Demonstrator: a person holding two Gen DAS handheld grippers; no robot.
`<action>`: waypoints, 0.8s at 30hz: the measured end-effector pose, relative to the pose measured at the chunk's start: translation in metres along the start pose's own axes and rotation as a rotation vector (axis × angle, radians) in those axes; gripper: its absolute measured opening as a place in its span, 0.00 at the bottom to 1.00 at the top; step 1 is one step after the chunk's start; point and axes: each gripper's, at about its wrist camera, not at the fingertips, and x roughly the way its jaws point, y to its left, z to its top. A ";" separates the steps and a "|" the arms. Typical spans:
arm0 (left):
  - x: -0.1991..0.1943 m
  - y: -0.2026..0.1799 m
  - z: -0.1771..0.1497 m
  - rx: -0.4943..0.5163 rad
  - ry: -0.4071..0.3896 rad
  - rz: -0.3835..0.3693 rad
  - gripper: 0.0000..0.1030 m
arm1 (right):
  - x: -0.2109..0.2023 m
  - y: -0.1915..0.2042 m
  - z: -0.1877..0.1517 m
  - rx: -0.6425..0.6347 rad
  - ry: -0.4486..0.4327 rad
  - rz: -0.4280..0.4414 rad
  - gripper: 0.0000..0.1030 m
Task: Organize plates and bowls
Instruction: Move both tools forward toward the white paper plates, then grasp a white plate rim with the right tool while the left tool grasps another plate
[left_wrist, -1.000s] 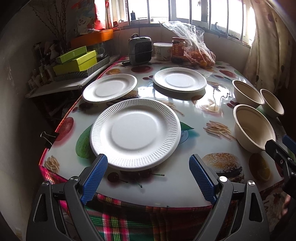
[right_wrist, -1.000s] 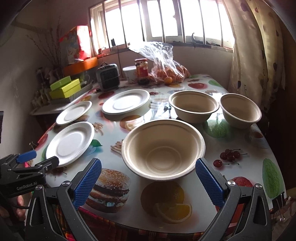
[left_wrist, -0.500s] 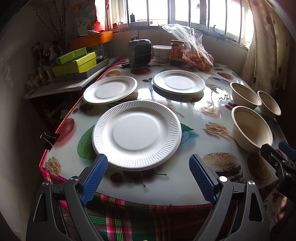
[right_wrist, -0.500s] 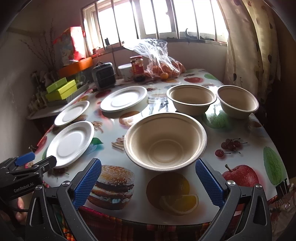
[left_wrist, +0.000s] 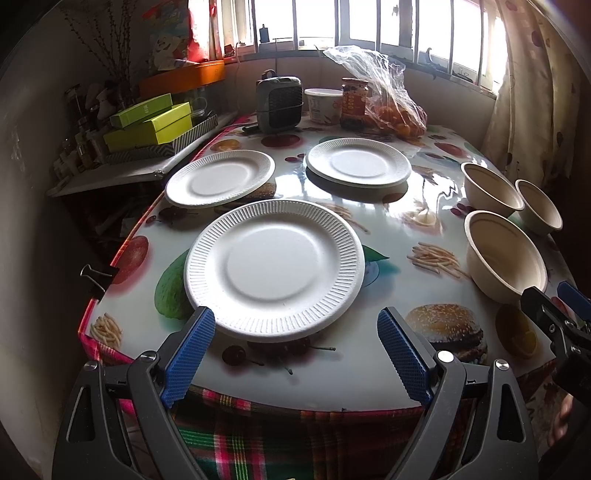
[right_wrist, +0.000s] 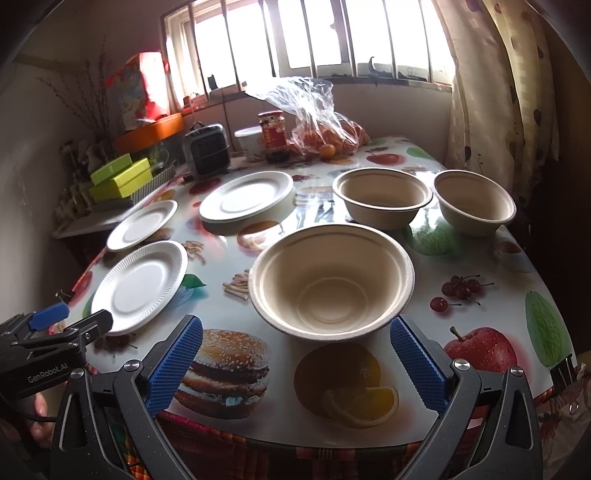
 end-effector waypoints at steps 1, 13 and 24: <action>0.000 0.000 0.000 0.000 -0.001 0.001 0.88 | 0.000 0.000 0.000 0.000 0.000 -0.001 1.00; 0.002 0.000 0.002 0.006 0.001 0.000 0.88 | 0.000 0.000 0.000 -0.001 -0.002 -0.001 1.00; 0.005 -0.001 0.014 0.019 0.004 -0.011 0.88 | -0.001 -0.003 0.013 -0.009 -0.012 0.008 1.00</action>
